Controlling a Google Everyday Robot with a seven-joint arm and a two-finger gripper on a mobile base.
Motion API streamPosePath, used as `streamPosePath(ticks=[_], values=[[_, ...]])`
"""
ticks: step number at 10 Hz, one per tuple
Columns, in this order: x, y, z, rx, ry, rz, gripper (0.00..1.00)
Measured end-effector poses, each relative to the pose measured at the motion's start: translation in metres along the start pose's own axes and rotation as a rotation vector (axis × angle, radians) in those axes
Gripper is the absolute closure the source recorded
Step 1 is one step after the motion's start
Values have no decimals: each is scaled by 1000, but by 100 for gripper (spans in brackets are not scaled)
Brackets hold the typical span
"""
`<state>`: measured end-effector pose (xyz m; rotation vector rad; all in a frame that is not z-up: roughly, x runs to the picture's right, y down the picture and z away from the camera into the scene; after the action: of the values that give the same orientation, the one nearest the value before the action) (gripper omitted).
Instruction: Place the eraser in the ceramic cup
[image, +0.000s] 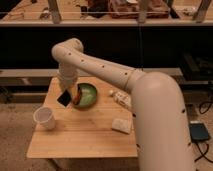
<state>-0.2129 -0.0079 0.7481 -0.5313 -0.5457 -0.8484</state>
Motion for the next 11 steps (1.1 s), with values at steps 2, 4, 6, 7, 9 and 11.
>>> streamPosePath(ticks=[2, 4, 6, 7, 9, 11], values=[[-3, -13, -12, -6, -1, -4, 94], [-23, -25, -1, -18, -4, -34, 100], [-44, -31, 14, -22, -19, -72, 100], [-55, -39, 16, -28, -27, -87, 100], [-69, -55, 29, -43, -31, -113, 100], [-76, -51, 41, -51, -41, -127, 100]])
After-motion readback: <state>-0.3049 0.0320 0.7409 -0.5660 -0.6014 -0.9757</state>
